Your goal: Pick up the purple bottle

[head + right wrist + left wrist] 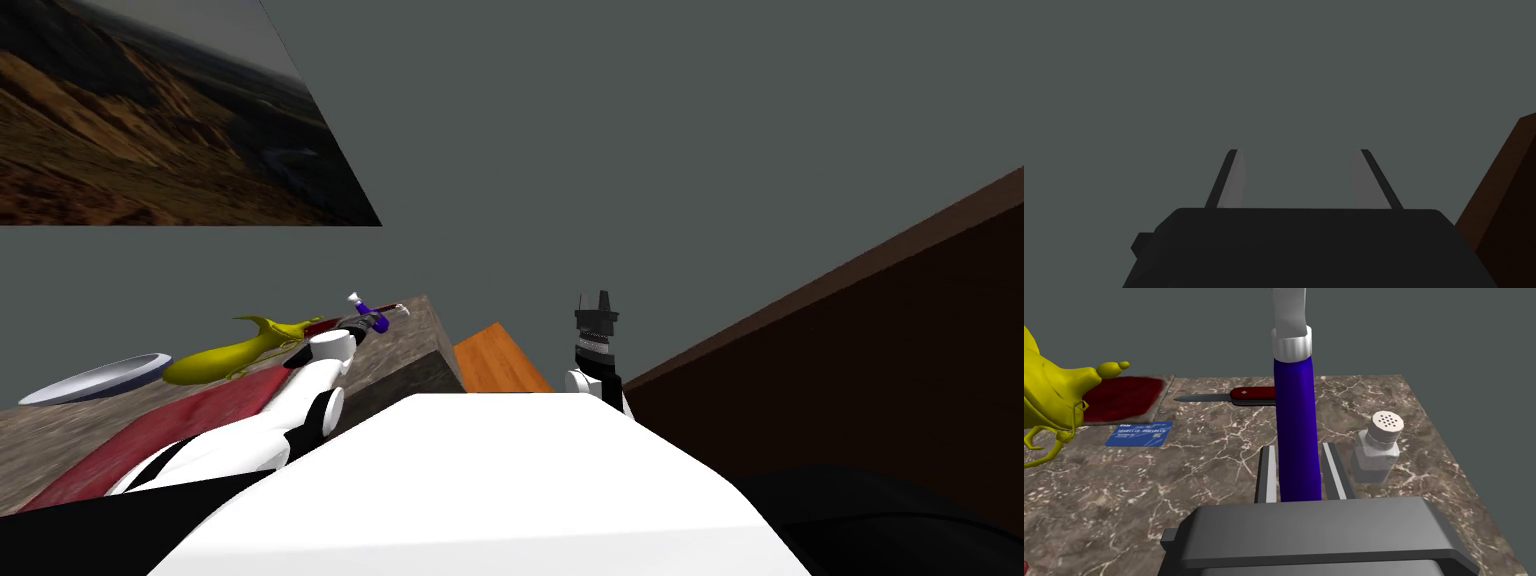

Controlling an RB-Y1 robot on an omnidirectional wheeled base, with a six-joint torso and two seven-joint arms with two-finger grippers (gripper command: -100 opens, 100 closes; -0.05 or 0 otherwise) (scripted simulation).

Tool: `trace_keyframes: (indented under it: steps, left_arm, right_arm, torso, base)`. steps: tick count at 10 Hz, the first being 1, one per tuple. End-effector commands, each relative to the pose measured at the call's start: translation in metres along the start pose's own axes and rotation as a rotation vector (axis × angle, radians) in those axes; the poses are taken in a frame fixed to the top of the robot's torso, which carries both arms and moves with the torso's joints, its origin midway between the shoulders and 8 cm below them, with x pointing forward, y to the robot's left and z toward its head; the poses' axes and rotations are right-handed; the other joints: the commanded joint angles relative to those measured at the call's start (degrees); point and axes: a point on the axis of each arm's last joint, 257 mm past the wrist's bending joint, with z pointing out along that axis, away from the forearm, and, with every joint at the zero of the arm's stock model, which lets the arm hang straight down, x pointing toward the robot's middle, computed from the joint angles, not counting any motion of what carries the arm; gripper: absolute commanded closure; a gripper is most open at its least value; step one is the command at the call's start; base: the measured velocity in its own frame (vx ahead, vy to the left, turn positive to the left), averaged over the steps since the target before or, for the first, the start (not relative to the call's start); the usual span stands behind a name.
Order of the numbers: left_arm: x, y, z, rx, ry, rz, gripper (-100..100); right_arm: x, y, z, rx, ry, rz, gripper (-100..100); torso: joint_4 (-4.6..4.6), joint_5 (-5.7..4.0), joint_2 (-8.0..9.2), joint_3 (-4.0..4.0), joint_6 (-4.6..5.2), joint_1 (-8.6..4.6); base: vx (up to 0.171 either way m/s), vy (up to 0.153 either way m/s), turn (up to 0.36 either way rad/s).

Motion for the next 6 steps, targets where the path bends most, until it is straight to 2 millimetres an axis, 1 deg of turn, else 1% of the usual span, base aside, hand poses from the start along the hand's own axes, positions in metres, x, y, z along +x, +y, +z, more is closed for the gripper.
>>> trace_keyframes:
  steps: [1, 3, 6]
  left_arm:
    - [0.0012, 0.0038, -0.0009, -0.007, 0.001, 0.054, 100]
    - [-0.0008, 0.0054, -0.0009, -0.009, -0.004, 0.091, 100]
    - [-0.0012, 0.0051, -0.0009, -0.009, -0.006, 0.05, 100]
  right_arm:
    - [0.0, 0.0, 0.0, 0.0, 0.0, 0.0, 0]
    - [0.0001, 0.0, 0.0001, 0.0, 0.0, 0.0, 0]
    - [0.0001, 0.0, 0.0001, 0.0, 0.0, 0.0, 0]
  torso:
    - [0.0, 0.0, 0.0, 0.0, 0.0, 0.0]
    - [0.02, -0.02, 0.23, 0.11, 0.09, -0.01]
    - [0.01, 0.02, 0.38, 0.18, -0.03, 0.05]
  base:
    - [0.048, -0.006, -0.022]
    - [-0.005, 0.001, -0.036]
    - [-0.005, 0.0, 0.004]
